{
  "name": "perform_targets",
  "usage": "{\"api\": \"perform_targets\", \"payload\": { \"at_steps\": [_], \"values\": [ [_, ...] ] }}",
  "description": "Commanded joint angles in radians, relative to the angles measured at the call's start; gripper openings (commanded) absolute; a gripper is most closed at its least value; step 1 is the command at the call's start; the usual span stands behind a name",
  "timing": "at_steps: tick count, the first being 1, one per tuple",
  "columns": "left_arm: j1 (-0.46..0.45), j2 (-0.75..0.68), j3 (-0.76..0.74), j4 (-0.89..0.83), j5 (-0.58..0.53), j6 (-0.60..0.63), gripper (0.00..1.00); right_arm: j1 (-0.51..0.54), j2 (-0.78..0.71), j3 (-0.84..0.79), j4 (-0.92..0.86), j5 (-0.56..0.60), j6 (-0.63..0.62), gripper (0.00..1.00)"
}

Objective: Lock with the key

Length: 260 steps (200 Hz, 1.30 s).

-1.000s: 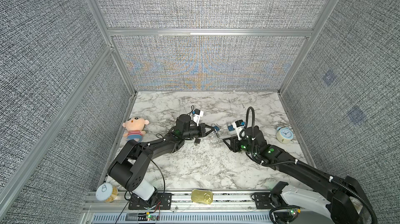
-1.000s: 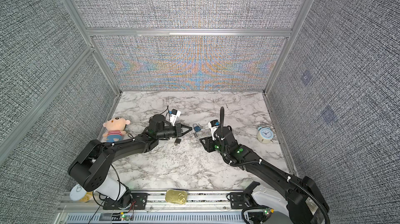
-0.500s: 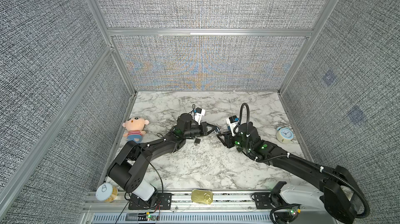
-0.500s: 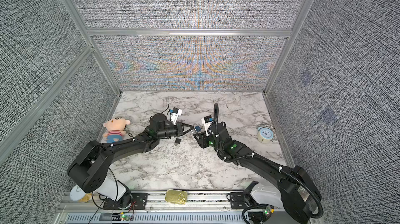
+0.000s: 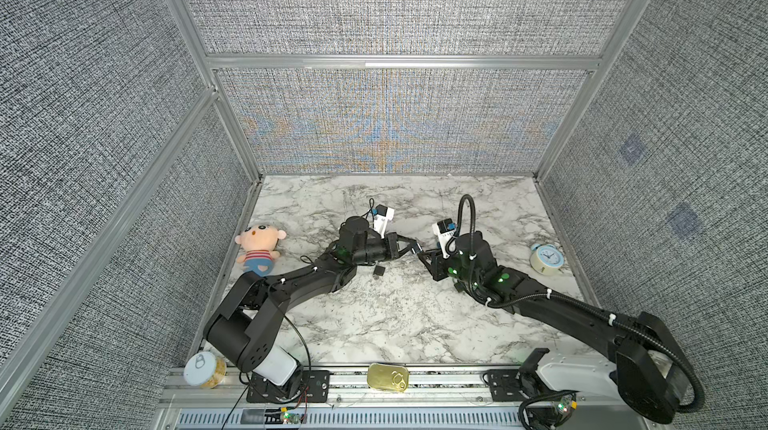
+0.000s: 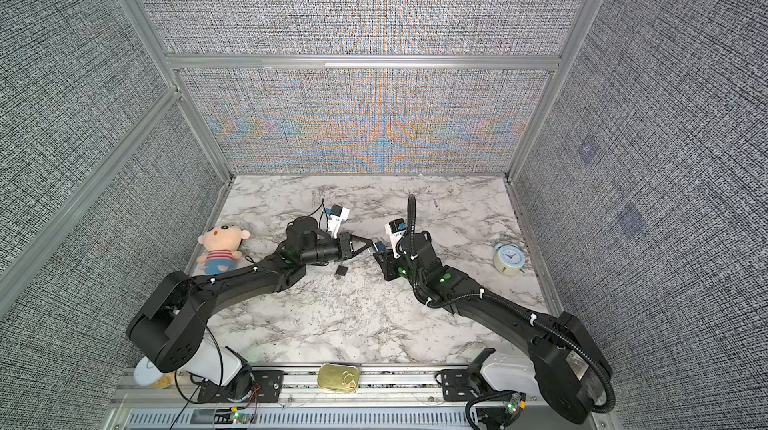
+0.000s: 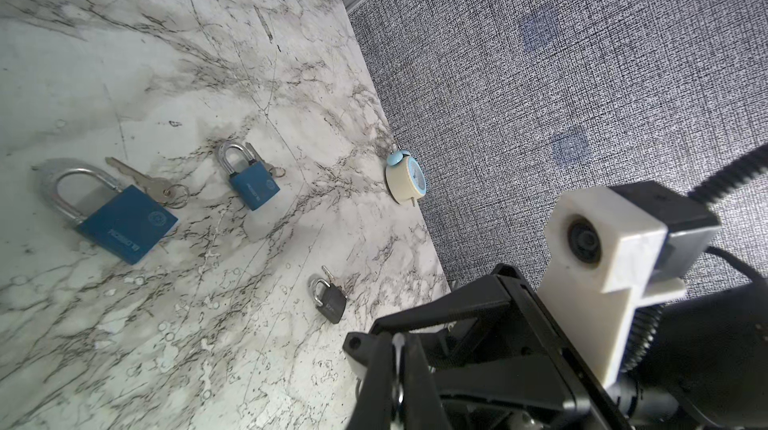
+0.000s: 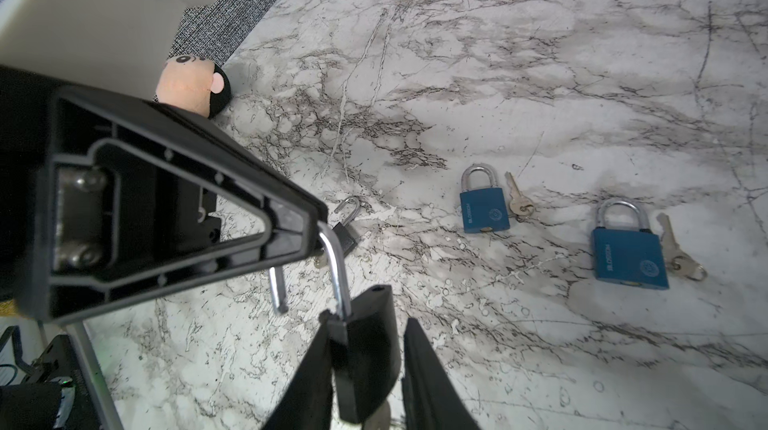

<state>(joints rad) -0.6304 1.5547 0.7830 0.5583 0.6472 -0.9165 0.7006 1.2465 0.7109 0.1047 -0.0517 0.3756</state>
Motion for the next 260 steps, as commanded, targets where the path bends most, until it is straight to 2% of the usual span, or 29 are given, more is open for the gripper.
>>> {"api": "perform_targets", "payload": {
  "at_steps": [1, 71, 93, 128, 149, 178, 198, 211, 260],
  "values": [
    [0.001, -0.011, 0.008, 0.046, 0.007, -0.002, 0.00, 0.001, 0.005, 0.008, 0.006, 0.028, -0.004, 0.28],
    [0.001, -0.019, 0.006, 0.048, 0.008, -0.004, 0.00, 0.002, 0.021, 0.013, -0.002, 0.030, -0.003, 0.26],
    [0.001, -0.021, 0.006, 0.048, 0.008, -0.003, 0.00, 0.001, 0.019, 0.011, -0.002, 0.031, -0.003, 0.20],
    [0.000, -0.024, 0.003, 0.047, 0.007, 0.000, 0.00, -0.001, 0.006, 0.000, -0.003, 0.044, 0.003, 0.00],
    [0.001, -0.024, 0.003, 0.039, 0.009, 0.009, 0.00, -0.005, -0.005, -0.007, -0.007, 0.029, 0.004, 0.00],
    [0.001, -0.023, 0.014, -0.012, 0.014, 0.043, 0.00, -0.027, -0.029, -0.011, -0.007, -0.060, 0.006, 0.00],
    [0.001, -0.032, 0.032, -0.077, 0.005, 0.090, 0.23, -0.053, -0.041, 0.003, -0.026, -0.180, 0.001, 0.00],
    [0.002, -0.045, 0.043, -0.133, -0.016, 0.131, 0.30, -0.071, -0.036, 0.023, -0.061, -0.260, -0.009, 0.00],
    [0.006, -0.096, 0.093, -0.335, -0.075, 0.291, 0.33, -0.141, -0.007, 0.047, -0.145, -0.530, -0.038, 0.00]
  ]
}}
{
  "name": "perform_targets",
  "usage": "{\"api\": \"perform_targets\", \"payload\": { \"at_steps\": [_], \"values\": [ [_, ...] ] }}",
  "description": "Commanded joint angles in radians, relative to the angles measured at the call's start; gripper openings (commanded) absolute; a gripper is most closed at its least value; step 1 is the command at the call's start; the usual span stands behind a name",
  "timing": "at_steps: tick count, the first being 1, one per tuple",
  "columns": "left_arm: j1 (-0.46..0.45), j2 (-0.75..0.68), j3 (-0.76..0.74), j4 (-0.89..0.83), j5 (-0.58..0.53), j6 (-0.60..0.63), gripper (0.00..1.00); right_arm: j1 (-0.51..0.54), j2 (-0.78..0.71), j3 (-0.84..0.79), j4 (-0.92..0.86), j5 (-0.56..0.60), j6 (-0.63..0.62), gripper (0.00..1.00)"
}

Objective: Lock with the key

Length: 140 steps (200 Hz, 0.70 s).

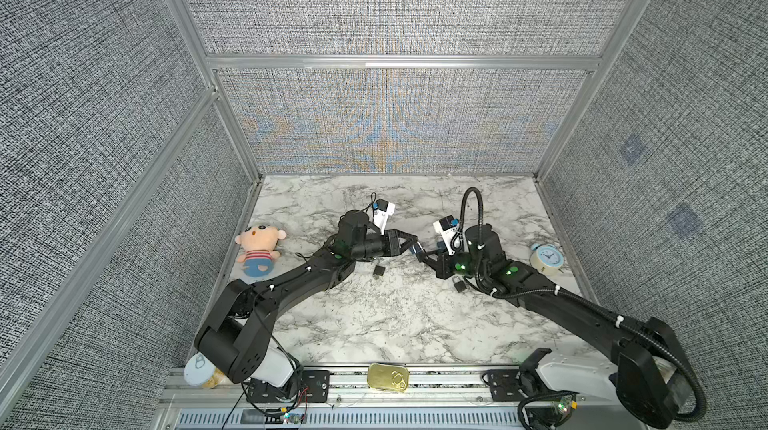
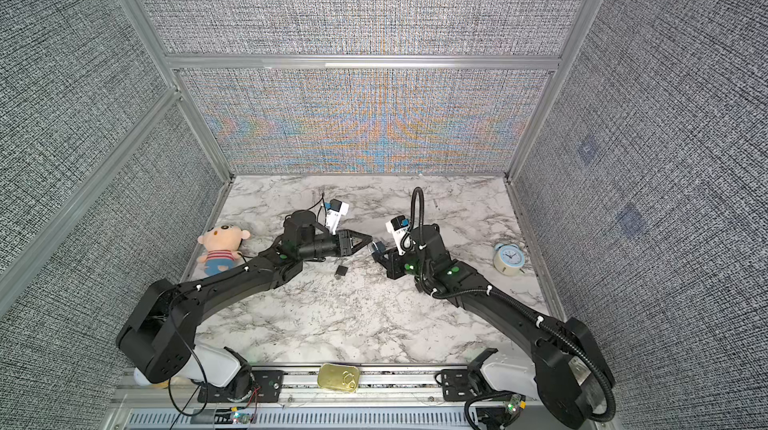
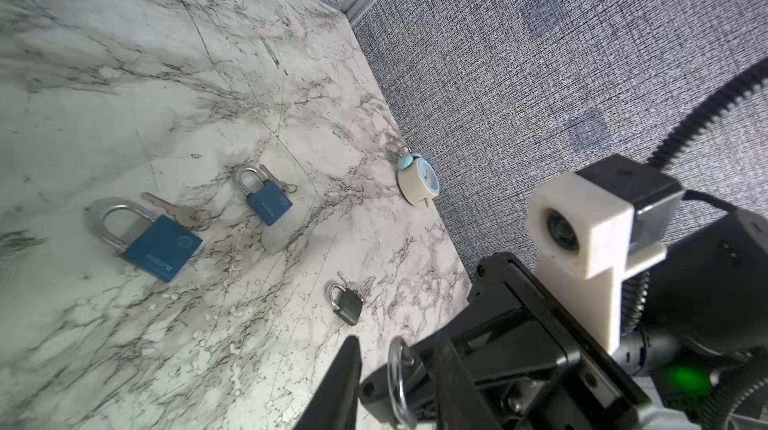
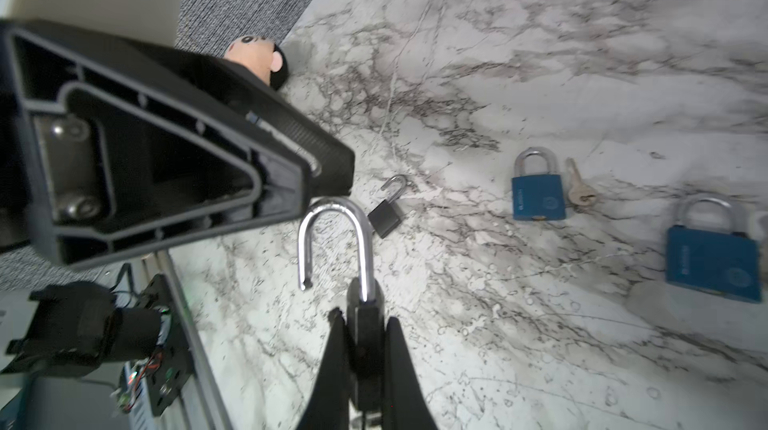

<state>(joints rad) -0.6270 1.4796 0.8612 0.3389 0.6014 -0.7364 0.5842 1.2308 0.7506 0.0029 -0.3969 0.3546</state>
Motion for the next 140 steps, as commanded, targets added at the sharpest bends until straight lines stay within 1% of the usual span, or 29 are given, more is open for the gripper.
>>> {"api": "perform_targets", "payload": {
  "at_steps": [1, 38, 69, 92, 140],
  "values": [
    [0.003, -0.022, 0.015, -0.118, -0.029, 0.113, 0.33, -0.026, 0.009, 0.008, -0.043, -0.189, -0.017, 0.00],
    [0.001, -0.047, 0.020, -0.175, 0.006, 0.194, 0.33, -0.074, 0.002, -0.004, -0.047, -0.304, -0.002, 0.00],
    [0.000, -0.035, 0.008, -0.155, 0.078, 0.192, 0.33, -0.116, -0.011, -0.017, -0.023, -0.379, 0.029, 0.00],
    [-0.005, -0.025, 0.001, -0.149, 0.097, 0.190, 0.33, -0.139, -0.015, -0.025, -0.003, -0.407, 0.052, 0.00],
    [-0.004, -0.058, -0.007, -0.123, 0.067, 0.180, 0.33, -0.153, -0.001, -0.023, -0.026, -0.429, 0.037, 0.00]
  ]
}}
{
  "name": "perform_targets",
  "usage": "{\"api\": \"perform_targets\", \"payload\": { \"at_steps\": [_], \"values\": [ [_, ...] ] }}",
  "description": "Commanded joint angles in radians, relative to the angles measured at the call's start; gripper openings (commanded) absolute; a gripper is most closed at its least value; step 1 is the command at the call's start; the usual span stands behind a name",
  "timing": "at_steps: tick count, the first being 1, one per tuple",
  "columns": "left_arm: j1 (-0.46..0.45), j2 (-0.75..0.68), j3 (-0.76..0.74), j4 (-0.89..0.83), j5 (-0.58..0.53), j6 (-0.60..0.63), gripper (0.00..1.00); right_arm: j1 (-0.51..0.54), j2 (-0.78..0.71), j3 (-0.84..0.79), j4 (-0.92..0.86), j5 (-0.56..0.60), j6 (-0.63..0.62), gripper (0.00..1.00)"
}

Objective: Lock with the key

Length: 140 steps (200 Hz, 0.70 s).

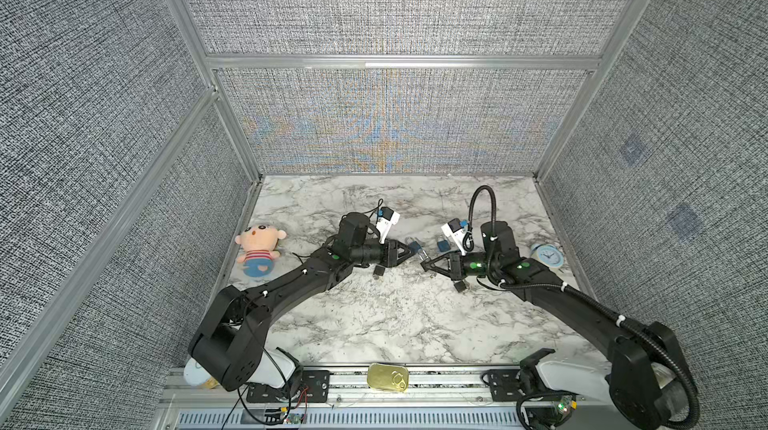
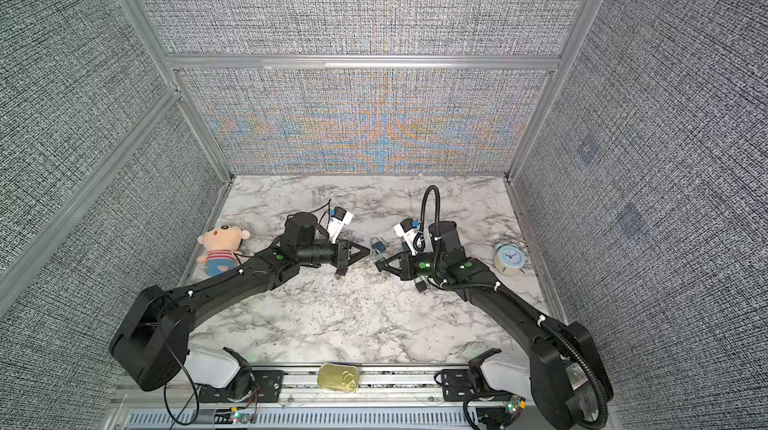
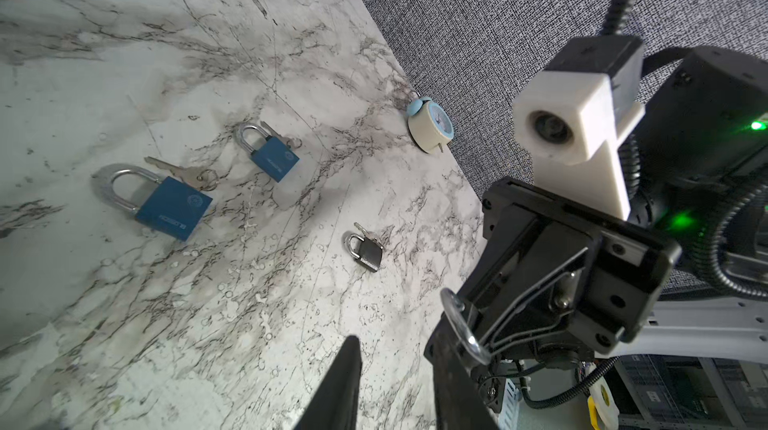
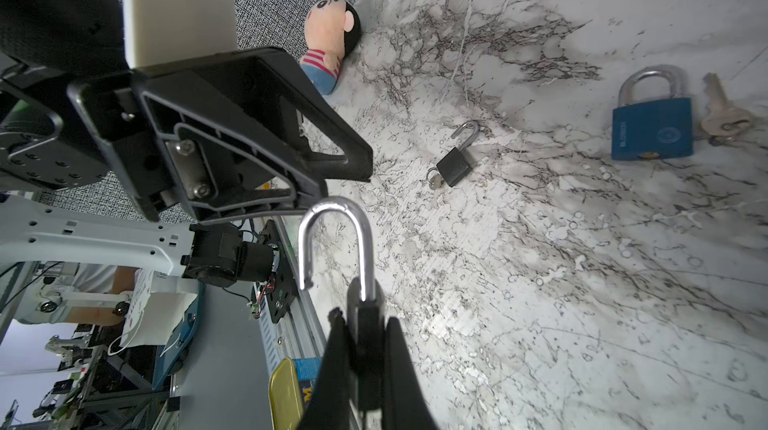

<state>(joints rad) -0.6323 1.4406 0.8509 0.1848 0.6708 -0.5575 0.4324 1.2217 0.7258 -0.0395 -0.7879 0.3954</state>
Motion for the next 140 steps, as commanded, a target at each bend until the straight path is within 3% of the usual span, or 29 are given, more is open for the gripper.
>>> {"api": "perform_targets", "payload": {
  "at_steps": [1, 140],
  "values": [
    [0.001, -0.020, 0.003, 0.032, -0.003, 0.001, 0.33, -0.001, 0.009, 0.001, 0.015, -0.038, -0.003, 0.00],
    [-0.027, 0.022, 0.050, -0.028, -0.009, 0.042, 0.33, -0.009, 0.021, 0.015, 0.012, -0.068, 0.006, 0.00]
  ]
}}
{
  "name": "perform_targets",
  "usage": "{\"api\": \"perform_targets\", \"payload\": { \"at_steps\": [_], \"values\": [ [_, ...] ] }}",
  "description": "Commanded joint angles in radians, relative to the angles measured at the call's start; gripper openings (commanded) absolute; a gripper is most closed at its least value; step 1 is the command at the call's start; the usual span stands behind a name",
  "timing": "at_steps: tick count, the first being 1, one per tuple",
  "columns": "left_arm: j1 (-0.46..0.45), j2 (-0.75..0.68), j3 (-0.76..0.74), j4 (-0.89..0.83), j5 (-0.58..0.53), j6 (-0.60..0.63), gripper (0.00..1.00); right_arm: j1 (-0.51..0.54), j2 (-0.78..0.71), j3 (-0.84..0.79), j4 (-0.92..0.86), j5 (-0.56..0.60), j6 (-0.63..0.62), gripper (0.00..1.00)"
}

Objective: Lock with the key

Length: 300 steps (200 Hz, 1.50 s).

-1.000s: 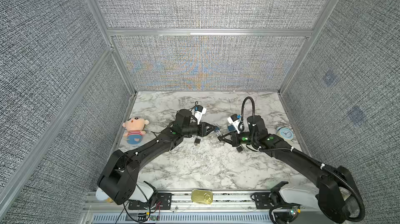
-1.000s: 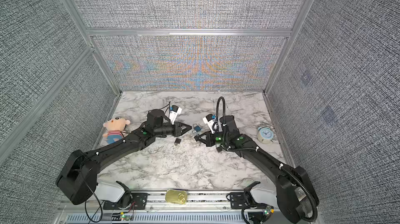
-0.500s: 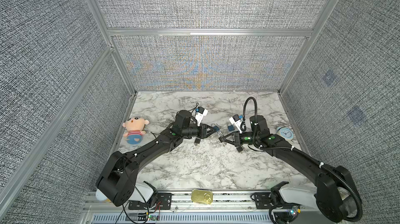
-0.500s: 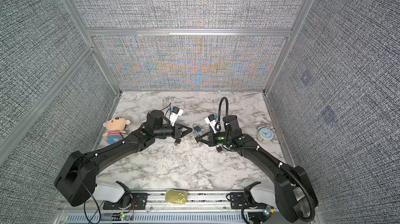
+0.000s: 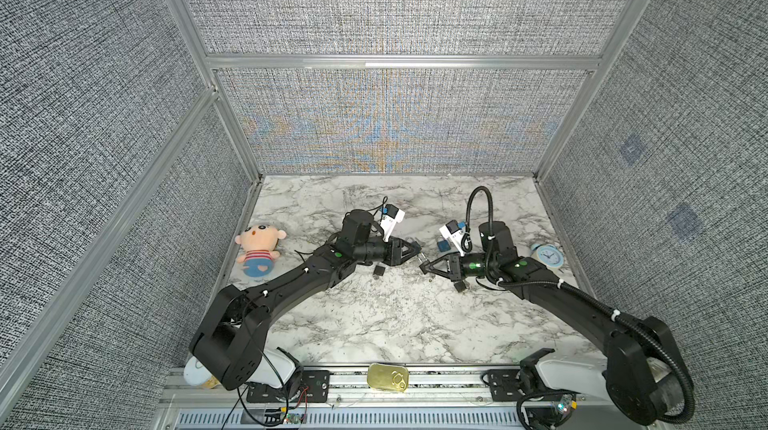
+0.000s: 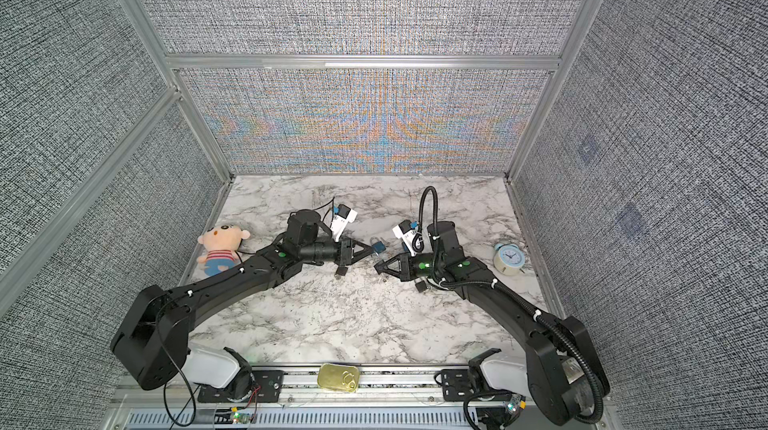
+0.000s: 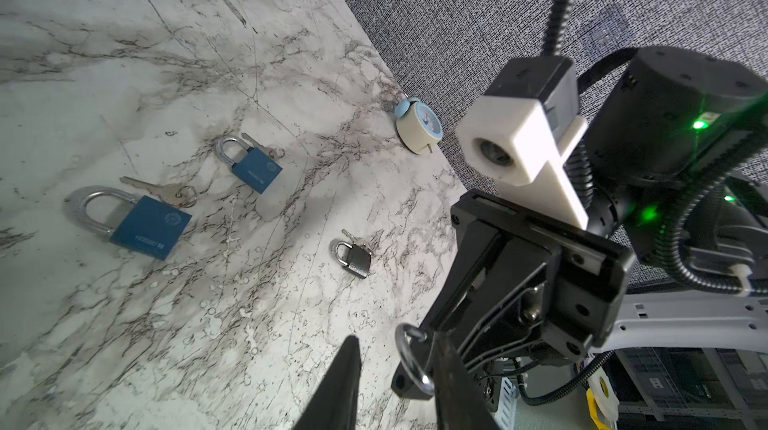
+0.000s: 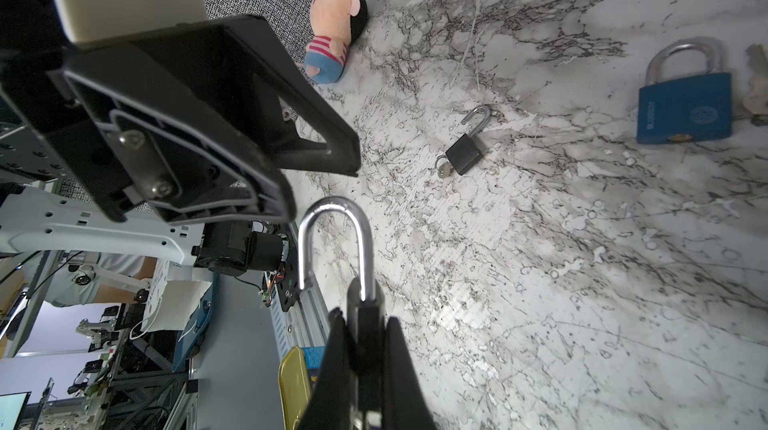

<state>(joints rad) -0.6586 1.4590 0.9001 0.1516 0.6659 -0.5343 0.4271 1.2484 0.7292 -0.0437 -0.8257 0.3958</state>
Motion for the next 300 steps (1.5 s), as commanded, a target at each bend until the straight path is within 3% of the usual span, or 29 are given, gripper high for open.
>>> {"api": "perform_targets", "payload": {
  "at_steps": [1, 168, 300],
  "values": [
    [-0.002, 0.003, 0.000, 0.005, -0.005, 0.019, 0.33, -0.004, -0.006, 0.011, 0.016, -0.030, 0.006, 0.00],
    [-0.001, 0.003, -0.011, 0.017, -0.010, 0.019, 0.32, -0.042, -0.020, -0.008, 0.019, -0.107, 0.018, 0.00],
    [0.002, 0.023, -0.033, 0.169, 0.202, -0.005, 0.30, -0.068, -0.021, -0.056, 0.108, -0.228, 0.074, 0.00]
  ]
}}
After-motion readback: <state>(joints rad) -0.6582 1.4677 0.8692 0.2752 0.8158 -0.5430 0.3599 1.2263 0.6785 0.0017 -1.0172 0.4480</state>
